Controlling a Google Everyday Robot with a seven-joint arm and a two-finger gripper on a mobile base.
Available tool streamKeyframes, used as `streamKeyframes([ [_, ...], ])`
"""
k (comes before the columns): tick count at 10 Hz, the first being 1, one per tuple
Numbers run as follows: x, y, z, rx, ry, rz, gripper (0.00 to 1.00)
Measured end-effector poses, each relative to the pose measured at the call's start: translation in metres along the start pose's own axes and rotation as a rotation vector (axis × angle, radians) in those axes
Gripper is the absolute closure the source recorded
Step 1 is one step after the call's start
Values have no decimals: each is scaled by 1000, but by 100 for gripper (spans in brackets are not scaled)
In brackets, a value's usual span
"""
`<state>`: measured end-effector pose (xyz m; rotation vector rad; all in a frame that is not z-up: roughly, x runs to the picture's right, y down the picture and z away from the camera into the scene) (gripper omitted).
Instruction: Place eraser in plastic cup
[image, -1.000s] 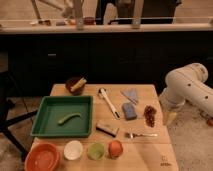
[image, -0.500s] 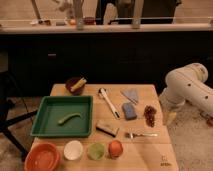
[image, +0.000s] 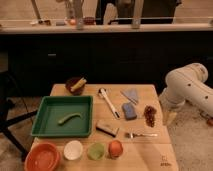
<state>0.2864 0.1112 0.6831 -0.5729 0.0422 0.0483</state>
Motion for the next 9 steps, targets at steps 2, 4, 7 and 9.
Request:
streamKeyframes([
  [2, 1, -1, 0, 0, -2, 7, 20],
  [4, -3, -6, 3, -2, -53, 122, 20],
  [7, -9, 1, 8, 3, -127, 313, 20],
  [9, -18, 6, 12, 11, -164, 387, 20],
])
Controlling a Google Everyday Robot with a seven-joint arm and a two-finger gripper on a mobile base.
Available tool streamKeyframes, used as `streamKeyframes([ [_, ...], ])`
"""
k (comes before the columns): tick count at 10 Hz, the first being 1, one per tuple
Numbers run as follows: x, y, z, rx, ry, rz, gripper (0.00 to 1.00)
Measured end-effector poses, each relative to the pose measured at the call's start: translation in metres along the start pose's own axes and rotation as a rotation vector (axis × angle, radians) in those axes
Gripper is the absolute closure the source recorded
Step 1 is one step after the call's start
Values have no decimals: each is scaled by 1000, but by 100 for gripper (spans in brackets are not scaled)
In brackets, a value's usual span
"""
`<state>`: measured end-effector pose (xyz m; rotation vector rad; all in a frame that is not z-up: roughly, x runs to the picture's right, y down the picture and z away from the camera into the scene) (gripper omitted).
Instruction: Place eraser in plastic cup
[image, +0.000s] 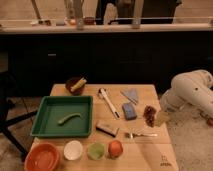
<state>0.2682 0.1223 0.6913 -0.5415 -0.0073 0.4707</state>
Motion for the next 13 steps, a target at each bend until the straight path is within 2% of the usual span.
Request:
streamKeyframes([
  [2, -2, 9, 6, 19, -42, 71, 20],
  [4, -18, 22, 19, 22, -83, 82, 20],
  [7, -46, 40, 39, -9, -121, 40, 20],
  [10, -70, 59, 58, -53, -131, -14, 20],
  [13, -69, 59, 58, -54, -130, -14, 20],
])
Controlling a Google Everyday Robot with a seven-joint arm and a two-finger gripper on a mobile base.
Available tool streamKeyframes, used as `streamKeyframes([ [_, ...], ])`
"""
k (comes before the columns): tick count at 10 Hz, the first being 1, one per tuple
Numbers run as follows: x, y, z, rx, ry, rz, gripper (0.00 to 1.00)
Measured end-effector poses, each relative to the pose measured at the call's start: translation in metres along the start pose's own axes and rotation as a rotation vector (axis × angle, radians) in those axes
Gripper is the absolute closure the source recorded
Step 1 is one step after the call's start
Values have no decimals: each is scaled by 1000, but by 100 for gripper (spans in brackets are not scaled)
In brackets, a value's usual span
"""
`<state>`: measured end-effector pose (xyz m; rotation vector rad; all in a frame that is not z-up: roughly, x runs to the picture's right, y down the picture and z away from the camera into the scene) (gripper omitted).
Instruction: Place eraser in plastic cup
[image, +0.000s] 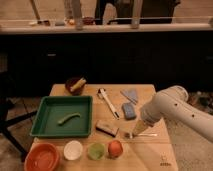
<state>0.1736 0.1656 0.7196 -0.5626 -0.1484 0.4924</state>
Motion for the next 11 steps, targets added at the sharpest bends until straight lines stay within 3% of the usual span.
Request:
streamKeyframes([
  [6, -3, 2, 3, -6, -5, 0, 20],
  [8, -12, 15, 18, -20, -27, 10, 20],
  [11, -46, 42, 52, -41, -65, -1, 20],
])
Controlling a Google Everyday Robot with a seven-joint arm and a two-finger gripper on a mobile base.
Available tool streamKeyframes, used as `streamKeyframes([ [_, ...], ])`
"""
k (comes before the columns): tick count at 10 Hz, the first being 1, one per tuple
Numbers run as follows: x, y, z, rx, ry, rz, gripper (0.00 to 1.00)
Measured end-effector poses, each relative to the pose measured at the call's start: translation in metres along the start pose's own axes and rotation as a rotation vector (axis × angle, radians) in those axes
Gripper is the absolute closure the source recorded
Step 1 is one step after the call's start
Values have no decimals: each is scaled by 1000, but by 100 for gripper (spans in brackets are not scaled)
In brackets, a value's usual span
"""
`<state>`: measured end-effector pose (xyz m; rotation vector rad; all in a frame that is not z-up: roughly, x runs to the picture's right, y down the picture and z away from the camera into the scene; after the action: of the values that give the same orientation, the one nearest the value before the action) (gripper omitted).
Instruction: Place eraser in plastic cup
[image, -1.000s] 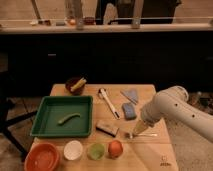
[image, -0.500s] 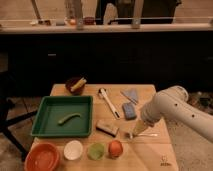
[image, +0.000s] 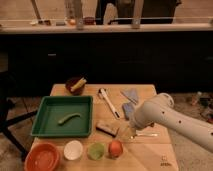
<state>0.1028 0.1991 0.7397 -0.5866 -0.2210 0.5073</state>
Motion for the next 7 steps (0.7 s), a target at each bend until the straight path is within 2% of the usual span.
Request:
streamKeyframes([
  [4, -18, 16, 34, -30, -31, -17, 20],
  [7, -22, 17, 52, -47, -36, -24, 20],
])
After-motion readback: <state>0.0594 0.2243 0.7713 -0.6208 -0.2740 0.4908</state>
